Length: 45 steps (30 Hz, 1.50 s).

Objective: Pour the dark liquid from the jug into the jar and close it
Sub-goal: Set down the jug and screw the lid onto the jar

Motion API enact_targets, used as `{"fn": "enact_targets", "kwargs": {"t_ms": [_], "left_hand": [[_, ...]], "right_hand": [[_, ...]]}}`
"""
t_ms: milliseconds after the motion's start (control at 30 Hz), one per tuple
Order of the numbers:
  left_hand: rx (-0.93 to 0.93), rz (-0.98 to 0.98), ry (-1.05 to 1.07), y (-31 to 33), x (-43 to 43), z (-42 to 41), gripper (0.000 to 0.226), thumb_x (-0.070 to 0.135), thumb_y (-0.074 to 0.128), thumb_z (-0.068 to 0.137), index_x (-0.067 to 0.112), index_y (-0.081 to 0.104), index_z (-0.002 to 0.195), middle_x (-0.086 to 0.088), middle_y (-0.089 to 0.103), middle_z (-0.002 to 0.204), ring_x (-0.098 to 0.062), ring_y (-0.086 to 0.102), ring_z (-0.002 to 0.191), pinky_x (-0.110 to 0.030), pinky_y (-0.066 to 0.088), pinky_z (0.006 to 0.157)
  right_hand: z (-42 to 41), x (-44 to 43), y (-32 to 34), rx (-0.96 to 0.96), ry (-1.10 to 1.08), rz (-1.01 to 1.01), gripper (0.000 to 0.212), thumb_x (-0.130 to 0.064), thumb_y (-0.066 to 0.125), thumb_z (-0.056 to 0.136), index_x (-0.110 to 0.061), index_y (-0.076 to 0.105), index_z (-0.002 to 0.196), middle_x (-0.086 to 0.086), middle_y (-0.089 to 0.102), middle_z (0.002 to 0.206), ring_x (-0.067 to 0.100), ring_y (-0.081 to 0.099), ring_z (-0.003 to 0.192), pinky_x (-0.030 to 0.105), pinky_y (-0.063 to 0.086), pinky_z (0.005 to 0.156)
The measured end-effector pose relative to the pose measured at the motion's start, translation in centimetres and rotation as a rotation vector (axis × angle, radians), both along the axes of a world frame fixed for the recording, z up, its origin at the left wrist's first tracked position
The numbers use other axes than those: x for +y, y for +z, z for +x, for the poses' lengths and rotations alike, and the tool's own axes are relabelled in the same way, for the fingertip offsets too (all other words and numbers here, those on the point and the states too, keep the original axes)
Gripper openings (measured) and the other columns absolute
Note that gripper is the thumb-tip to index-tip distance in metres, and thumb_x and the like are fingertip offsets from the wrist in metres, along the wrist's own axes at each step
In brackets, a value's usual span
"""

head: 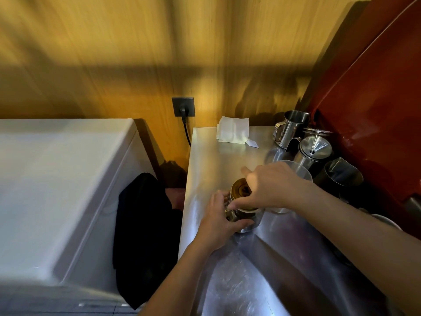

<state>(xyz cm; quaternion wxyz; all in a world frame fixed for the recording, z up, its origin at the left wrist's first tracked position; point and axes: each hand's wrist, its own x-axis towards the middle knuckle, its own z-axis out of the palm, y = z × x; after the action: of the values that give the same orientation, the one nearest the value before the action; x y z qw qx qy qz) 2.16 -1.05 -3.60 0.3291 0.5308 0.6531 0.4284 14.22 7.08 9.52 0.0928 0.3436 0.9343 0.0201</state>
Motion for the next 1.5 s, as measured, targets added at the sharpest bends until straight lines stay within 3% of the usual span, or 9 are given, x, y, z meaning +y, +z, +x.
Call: {"fn": "enact_targets", "kwargs": {"t_ms": [167,367,500,600,667,767,967,1200,1500], "left_hand": [[0.024,-0.018,0.005,0.1,0.0,0.0,0.068,0.049,0.077,0.053,0.037,0.036,0.105,0.013,0.044,0.108,-0.005,0.045,0.102,-0.027,0.043,0.082],[0.01,-0.002,-0.015,0.2,-0.1,0.0,0.065,0.047,0.077,0.055,0.038,0.038,0.107,0.016,0.044,0.108,0.0,0.044,0.103,-0.026,0.043,0.084],[0.009,-0.023,-0.009,0.2,-0.1,0.0,0.069,0.048,0.078,0.056,0.037,0.036,0.109,0.01,0.043,0.112,-0.009,0.045,0.108,-0.03,0.044,0.088],[0.014,-0.018,-0.014,0.2,-0.1,-0.1,0.067,0.047,0.078,0.056,0.035,0.037,0.108,0.009,0.044,0.112,-0.011,0.046,0.107,-0.034,0.045,0.087],[0.016,-0.011,-0.009,0.1,0.0,-0.1,0.068,0.044,0.079,0.057,0.034,0.037,0.109,0.007,0.044,0.113,-0.012,0.047,0.107,-0.036,0.047,0.087],[0.032,-0.013,0.0,0.2,0.0,0.0,0.068,0.046,0.078,0.055,0.039,0.034,0.106,0.012,0.043,0.11,-0.009,0.047,0.105,-0.033,0.046,0.085],[0.04,0.003,-0.003,0.2,-0.1,-0.1,0.066,0.051,0.076,0.054,0.042,0.034,0.105,0.019,0.043,0.107,-0.007,0.047,0.104,-0.032,0.047,0.083],[0.062,-0.035,-0.078,0.7,0.1,-0.6,0.067,0.046,0.08,0.058,0.038,0.036,0.108,0.017,0.039,0.109,-0.005,0.043,0.106,-0.016,0.038,0.081],[-0.005,-0.24,-0.34,3.1,1.5,-3.3,0.071,0.037,0.084,0.059,0.042,0.039,0.114,0.018,0.059,0.109,-0.003,0.056,0.105,-0.027,0.047,0.09]], "right_hand": [[0.0,0.3,0.9,-0.064,0.256,-0.256,0.062,-0.024,0.065,0.074,-0.032,0.037,0.128,-0.003,0.044,0.126,0.021,0.041,0.111,0.04,0.045,0.084],[-0.3,0.2,-0.5,0.023,0.044,0.044,0.058,-0.071,0.041,0.077,-0.016,0.053,0.09,-0.001,0.047,0.071,0.019,0.047,0.068,0.031,0.035,0.058],[-0.6,-0.2,-1.3,0.186,-0.103,0.194,0.062,-0.069,0.023,0.084,-0.017,0.032,0.051,0.0,0.033,0.05,0.017,0.036,0.047,0.032,0.029,0.052],[-0.2,0.2,-0.4,0.129,-0.088,-0.032,0.061,-0.073,0.043,0.075,-0.018,0.058,0.096,0.007,0.059,0.093,0.022,0.055,0.077,0.036,0.042,0.064],[0.0,0.6,0.5,-0.027,0.017,-0.315,0.071,-0.049,0.069,0.07,-0.028,0.038,0.131,0.009,0.041,0.134,0.028,0.045,0.112,0.045,0.045,0.087],[-0.1,0.5,0.8,-0.024,0.089,-0.457,0.068,-0.017,0.071,0.07,-0.029,0.039,0.128,0.006,0.041,0.122,0.026,0.041,0.11,0.045,0.047,0.088],[0.0,0.3,-0.5,-0.007,-0.027,-0.051,0.064,-0.074,0.056,0.064,-0.019,0.05,0.097,-0.003,0.051,0.074,0.014,0.049,0.064,0.025,0.029,0.05],[1.4,1.2,-1.4,0.023,0.239,-0.228,0.071,-0.042,0.064,0.075,-0.025,0.029,0.134,0.006,0.044,0.125,0.025,0.042,0.11,0.045,0.044,0.089],[1.8,1.4,-2.8,0.163,0.512,0.108,0.061,-0.058,0.047,0.081,-0.014,0.045,0.123,0.012,0.057,0.096,0.026,0.055,0.076,0.039,0.05,0.058]]}}
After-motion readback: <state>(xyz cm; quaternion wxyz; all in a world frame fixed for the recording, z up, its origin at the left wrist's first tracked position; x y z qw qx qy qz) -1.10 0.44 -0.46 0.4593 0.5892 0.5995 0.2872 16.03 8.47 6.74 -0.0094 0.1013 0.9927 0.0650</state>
